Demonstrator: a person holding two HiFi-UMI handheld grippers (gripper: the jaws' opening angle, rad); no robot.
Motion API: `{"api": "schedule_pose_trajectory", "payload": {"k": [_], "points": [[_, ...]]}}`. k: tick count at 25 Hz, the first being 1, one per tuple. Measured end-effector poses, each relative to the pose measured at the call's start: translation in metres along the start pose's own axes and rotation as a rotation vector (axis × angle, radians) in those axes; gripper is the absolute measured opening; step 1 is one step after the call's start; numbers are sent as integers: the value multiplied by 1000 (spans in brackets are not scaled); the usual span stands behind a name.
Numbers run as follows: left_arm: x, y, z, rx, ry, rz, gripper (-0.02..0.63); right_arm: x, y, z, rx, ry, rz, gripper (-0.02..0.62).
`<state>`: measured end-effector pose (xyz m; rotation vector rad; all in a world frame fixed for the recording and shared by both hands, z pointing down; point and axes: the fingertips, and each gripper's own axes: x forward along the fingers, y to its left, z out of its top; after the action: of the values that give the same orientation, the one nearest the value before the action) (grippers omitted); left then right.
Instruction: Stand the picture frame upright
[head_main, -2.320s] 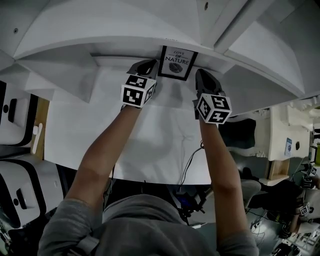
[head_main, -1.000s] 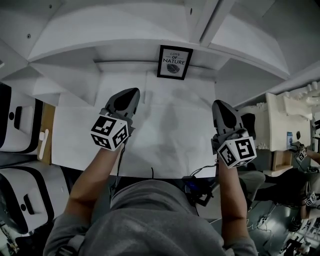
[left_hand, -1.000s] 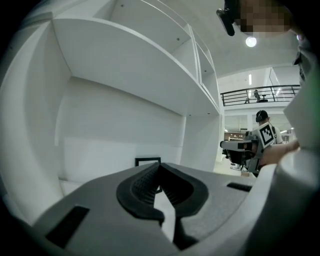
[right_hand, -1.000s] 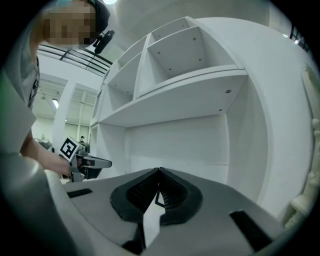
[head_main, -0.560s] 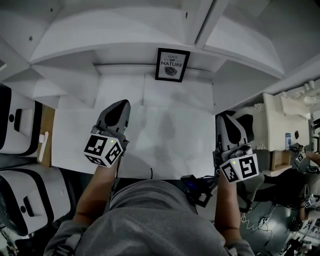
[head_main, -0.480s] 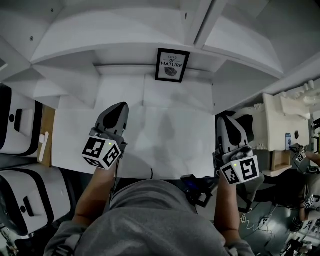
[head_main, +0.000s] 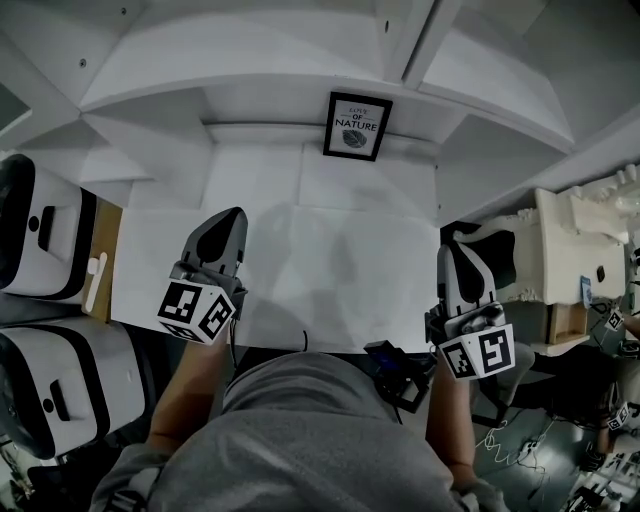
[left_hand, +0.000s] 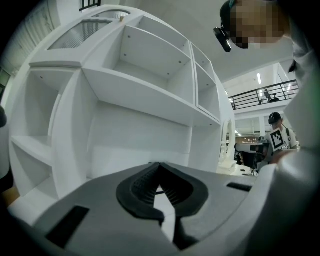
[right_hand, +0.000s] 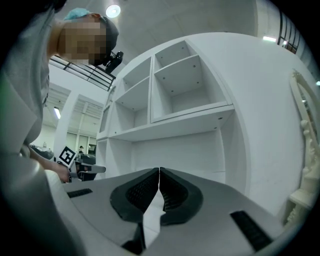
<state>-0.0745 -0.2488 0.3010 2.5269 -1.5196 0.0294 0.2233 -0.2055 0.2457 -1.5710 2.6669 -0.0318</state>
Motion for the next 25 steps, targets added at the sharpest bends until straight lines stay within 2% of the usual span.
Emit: {"api": "schedule_pose_trajectory", "payload": {"k": [6, 25], "points": [[-4, -6, -1, -13, -8, -4, 6, -2, 3, 14, 8, -80, -18, 28], [1, -7, -5, -11, -9, -1, 6, 1, 5, 9, 11, -67, -20, 26]]}}
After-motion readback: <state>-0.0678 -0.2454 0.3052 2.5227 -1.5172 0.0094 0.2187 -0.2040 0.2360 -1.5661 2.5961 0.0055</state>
